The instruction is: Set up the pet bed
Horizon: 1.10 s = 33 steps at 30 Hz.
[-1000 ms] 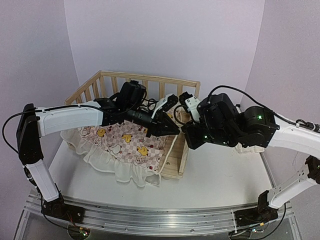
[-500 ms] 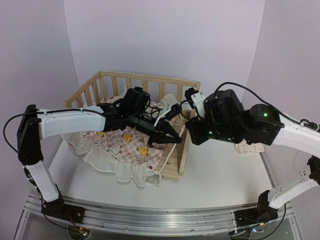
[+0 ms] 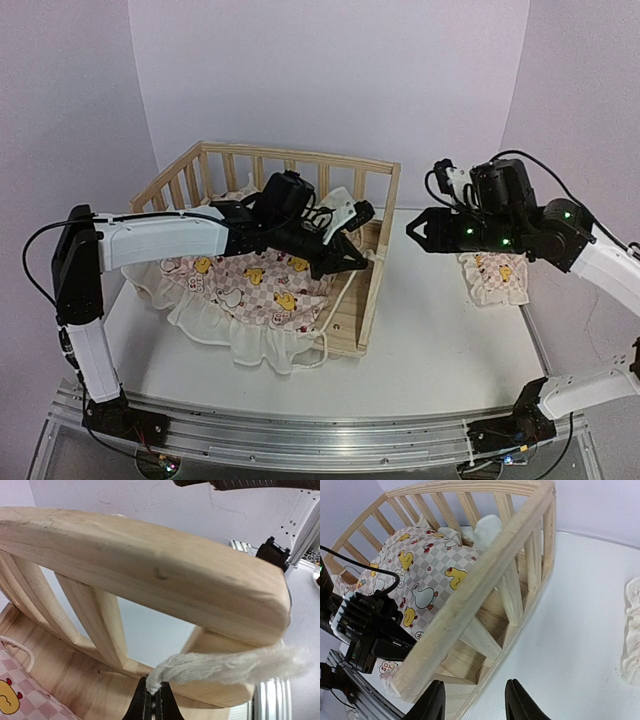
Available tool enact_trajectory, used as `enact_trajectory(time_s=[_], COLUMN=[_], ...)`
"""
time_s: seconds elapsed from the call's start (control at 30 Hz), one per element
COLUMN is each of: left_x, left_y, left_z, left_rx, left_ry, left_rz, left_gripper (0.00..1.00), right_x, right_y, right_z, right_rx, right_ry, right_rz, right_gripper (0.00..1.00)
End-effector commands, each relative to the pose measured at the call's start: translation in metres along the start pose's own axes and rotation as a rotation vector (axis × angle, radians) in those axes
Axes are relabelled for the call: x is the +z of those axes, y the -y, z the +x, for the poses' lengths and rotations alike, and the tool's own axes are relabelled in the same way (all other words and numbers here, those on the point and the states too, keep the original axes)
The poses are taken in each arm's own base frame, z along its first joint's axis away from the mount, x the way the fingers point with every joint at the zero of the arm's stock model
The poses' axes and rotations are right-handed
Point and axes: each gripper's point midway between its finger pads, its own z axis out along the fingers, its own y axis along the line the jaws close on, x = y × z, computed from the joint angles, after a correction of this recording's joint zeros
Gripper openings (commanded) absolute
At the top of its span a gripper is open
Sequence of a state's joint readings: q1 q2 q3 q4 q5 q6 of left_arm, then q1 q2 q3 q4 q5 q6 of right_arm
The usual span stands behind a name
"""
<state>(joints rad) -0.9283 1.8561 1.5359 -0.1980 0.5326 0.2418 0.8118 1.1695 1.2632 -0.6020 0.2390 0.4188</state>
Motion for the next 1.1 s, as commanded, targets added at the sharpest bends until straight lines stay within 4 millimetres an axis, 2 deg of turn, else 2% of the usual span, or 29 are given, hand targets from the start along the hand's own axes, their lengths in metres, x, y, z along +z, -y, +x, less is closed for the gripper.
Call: enact_trajectory(time_s=[0.0, 0.17, 0.3, 0.4, 0.47, 0.57, 0.63, 0.7, 0.87, 1.0, 1.07], left_x=[0.004, 0.012, 0.023, 0.030, 0.032, 0.029, 0.032, 0.038, 0.049, 0.049, 0.048], left_y=[-0.032, -0.043, -0.047, -0.040, -0.028, -0.006, 0.001, -0.002, -0.032, -0.023, -0.017], left_z=[-0.014, -0.011, -0.019, -0.023, -0.025, -0.022, -0.018, -0.022, -0.044, -0.034, -0.032], left_rx=[0.161, 0.274, 0.306, 0.356, 0.386, 0.433, 0.450, 0.421, 0.344, 0.398, 0.418], left_ry=[-0.012, -0.035, -0.037, -0.042, -0.033, -0.012, -0.011, -0.007, 0.001, -0.023, -0.023], left_rz=[-0.128, -0.161, -0.154, -0.134, -0.096, -0.043, -0.032, -0.043, -0.164, -0.186, -0.222], left_gripper=[0.00, 0.00, 0.00, 0.00, 0.00, 0.00, 0.00, 0.00, 0.00, 0.00, 0.00], right_x=[0.003, 0.011, 0.021, 0.024, 0.028, 0.031, 0.034, 0.038, 0.042, 0.044, 0.052], right_y=[0.012, 0.024, 0.019, 0.018, 0.022, 0.014, 0.010, 0.007, 0.000, -0.003, -0.003], right_z=[0.025, 0.039, 0.049, 0.049, 0.051, 0.049, 0.047, 0.047, 0.042, 0.035, 0.035], right_rx=[0.155, 0.232, 0.258, 0.304, 0.348, 0.387, 0.407, 0.424, 0.435, 0.464, 0.526], right_ry=[-0.120, -0.177, -0.208, -0.194, -0.188, -0.171, -0.155, -0.154, -0.140, -0.119, -0.125], right_rz=[-0.087, -0.121, -0.196, -0.260, -0.286, -0.363, -0.403, -0.431, -0.480, -0.509, -0.518], right_gripper=[0.42, 0.42, 0.43, 0.44, 0.44, 0.48, 0.51, 0.52, 0.56, 0.57, 0.55])
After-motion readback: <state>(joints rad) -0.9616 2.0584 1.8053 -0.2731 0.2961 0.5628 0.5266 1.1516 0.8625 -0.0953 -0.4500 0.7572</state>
